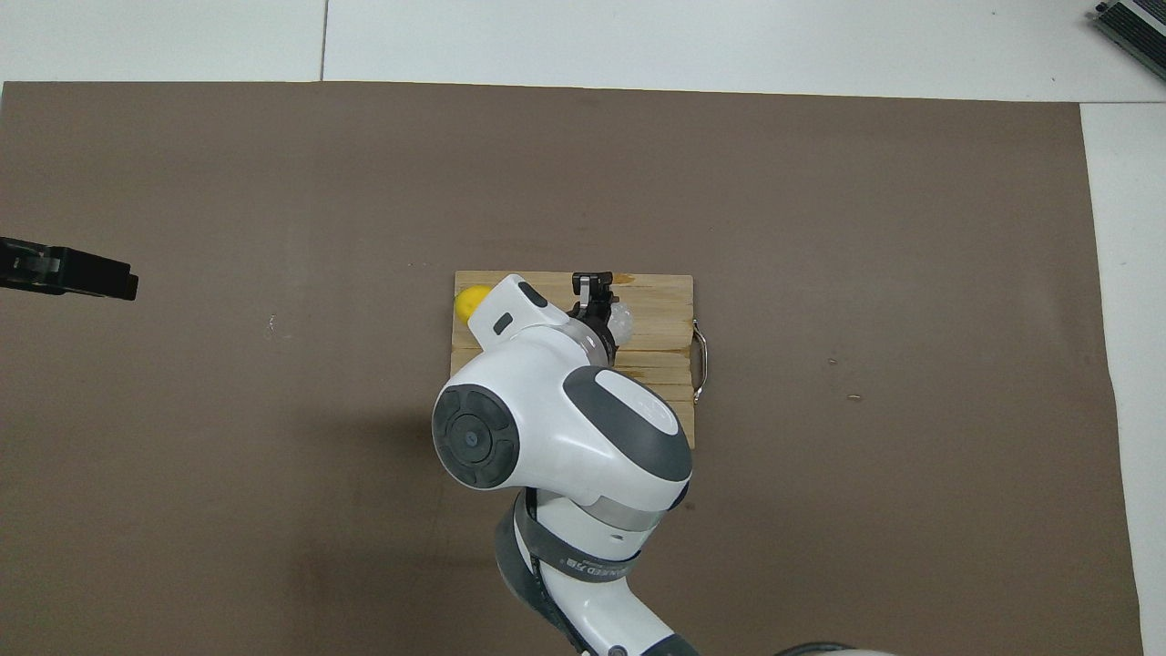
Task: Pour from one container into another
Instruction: 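Hold the glass cup tipped over the metal cup with the right gripper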
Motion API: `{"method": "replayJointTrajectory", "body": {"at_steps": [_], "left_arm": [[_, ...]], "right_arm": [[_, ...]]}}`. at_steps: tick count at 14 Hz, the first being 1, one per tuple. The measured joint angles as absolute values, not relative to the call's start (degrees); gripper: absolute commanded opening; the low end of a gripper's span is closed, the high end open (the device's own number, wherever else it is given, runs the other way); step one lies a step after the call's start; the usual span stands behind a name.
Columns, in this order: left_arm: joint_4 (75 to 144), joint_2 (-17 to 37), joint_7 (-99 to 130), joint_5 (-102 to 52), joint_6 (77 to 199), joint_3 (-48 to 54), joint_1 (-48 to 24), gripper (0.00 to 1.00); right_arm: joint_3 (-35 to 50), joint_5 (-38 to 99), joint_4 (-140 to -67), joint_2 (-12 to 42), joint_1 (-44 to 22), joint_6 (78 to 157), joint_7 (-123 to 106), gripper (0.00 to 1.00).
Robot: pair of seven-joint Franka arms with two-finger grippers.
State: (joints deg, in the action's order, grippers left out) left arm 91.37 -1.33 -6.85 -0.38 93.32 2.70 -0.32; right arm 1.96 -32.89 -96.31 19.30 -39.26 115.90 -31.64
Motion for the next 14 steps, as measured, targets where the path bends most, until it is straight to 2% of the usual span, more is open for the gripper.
{"method": "replayJointTrajectory", "body": {"at_steps": [14], "left_arm": [[91.37, -1.27, -6.85, -0.38, 93.32, 2.73, -0.35, 1.0]], "right_arm": [[1.96, -34.39, -96.31, 19.36, -39.4, 115.78, -31.64, 0.43]]}}
